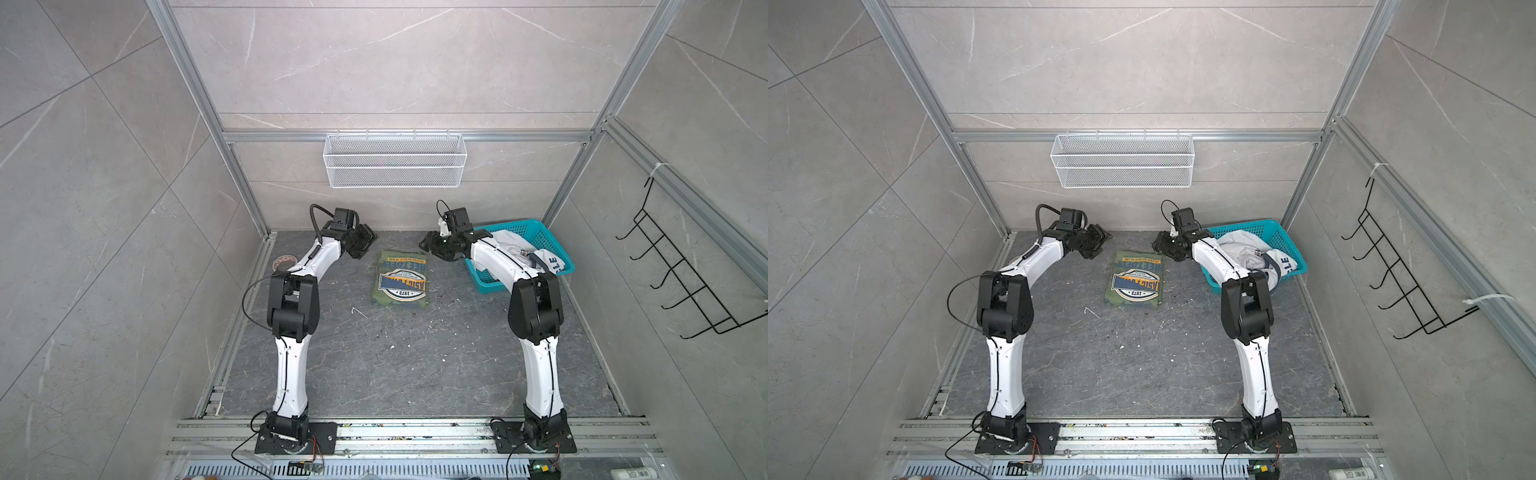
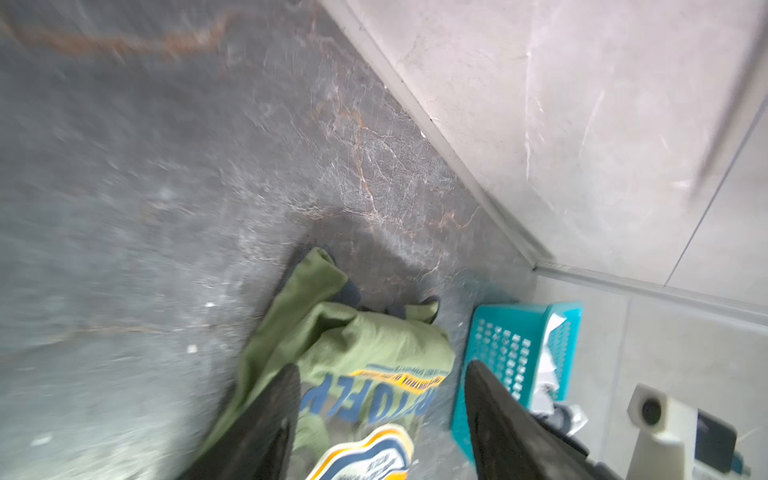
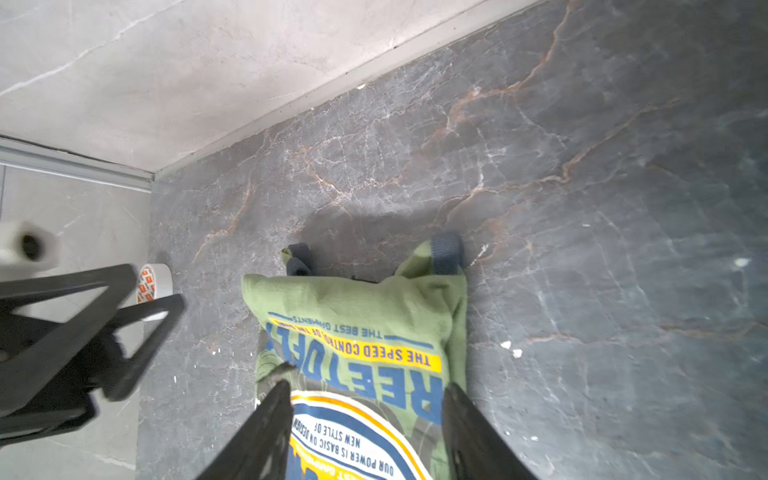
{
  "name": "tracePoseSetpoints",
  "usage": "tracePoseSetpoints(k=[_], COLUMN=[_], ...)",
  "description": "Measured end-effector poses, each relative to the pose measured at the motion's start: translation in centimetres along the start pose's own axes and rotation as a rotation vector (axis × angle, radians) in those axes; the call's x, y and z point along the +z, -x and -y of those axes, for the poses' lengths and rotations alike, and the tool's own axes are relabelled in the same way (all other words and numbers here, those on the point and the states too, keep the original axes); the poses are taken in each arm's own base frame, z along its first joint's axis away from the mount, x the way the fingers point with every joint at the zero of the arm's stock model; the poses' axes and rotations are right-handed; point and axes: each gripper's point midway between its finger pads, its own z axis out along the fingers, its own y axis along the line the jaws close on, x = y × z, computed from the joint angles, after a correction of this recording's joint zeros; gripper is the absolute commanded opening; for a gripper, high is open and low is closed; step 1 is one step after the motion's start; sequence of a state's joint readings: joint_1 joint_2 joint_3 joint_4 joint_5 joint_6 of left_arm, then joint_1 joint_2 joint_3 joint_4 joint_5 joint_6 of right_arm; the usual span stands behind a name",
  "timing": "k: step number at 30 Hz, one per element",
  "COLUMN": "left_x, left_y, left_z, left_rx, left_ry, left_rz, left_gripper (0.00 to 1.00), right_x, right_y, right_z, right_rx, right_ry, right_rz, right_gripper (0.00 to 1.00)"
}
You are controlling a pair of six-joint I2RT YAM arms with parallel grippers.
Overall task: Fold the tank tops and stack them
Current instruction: 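Fold the near end away over the bundle with both grippers, then open both grippers and draw the right gripper back toward the robot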
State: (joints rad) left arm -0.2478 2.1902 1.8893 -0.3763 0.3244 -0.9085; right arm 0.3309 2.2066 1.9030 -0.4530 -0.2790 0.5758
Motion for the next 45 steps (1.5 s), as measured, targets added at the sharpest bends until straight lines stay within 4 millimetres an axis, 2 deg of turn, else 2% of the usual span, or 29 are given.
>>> tracePoseSetpoints(k=[2, 5, 11, 14, 18, 22, 27, 30, 36, 39, 43, 45], left_x=[-1.2, -1.9, 0.5, 2.7, 6.3, 9.3, 10.9, 10.9, 10.4, 9.2, 5.4, 2.3], left_y=[-0.5, -2.9, -9.1, -10.5, -8.9, -7.0, -5.0, -4.4, -4.1, -3.8, -3.1, -2.7], left_z=[-0.1, 0.0, 1.2, 0.8, -0.3, -1.8, -1.9, -2.0, -1.6, -2.0, -1.6, -0.6], left_rx=[0.052, 0.144, 0.280, 0.297, 0.296, 0.279, 0.254, 0.233, 0.232, 0.234, 0.249, 0.271], left_ry=[0.017, 0.043, 0.038, 0.047, 0.067, 0.086, 0.071, 0.066, 0.071, 0.123, 0.209, 0.249], left_rz=[0.002, -0.032, -0.150, -0.195, -0.183, -0.157, -0.123, -0.116, -0.116, -0.112, -0.079, -0.040], left_gripper=[0.63, 0.57, 0.48, 0.45, 0.40, 0.40, 0.41, 0.49, 0.65, 0.69, 0.75, 0.76], right_x=[-0.1, 0.3, 1.4, 2.5, 4.8, 7.2, 9.7, 10.6, 9.7, 8.6, 5.5, 2.4], right_y=[-1.5, -3.7, -5.7, -5.6, -4.3, -3.1, -1.7, -1.7, -1.4, -1.4, -0.9, -0.7], right_z=[0.6, 0.9, -0.6, -0.8, -0.3, 0.3, 0.9, 1.6, 1.2, 1.1, -0.1, -1.2], right_rx=[-0.007, -0.034, -0.090, -0.107, -0.112, -0.114, -0.124, -0.122, -0.132, -0.139, -0.150, -0.157], right_ry=[-0.014, -0.029, -0.018, -0.023, -0.041, -0.073, -0.116, -0.134, -0.144, -0.157, -0.158, -0.152], right_rz=[-0.029, -0.072, -0.105, -0.108, -0.091, -0.085, -0.074, -0.088, -0.098, -0.113, -0.115, -0.107], right_gripper=[0.56, 0.52, 0.45, 0.40, 0.37, 0.36, 0.37, 0.41, 0.56, 0.63, 0.67, 0.69])
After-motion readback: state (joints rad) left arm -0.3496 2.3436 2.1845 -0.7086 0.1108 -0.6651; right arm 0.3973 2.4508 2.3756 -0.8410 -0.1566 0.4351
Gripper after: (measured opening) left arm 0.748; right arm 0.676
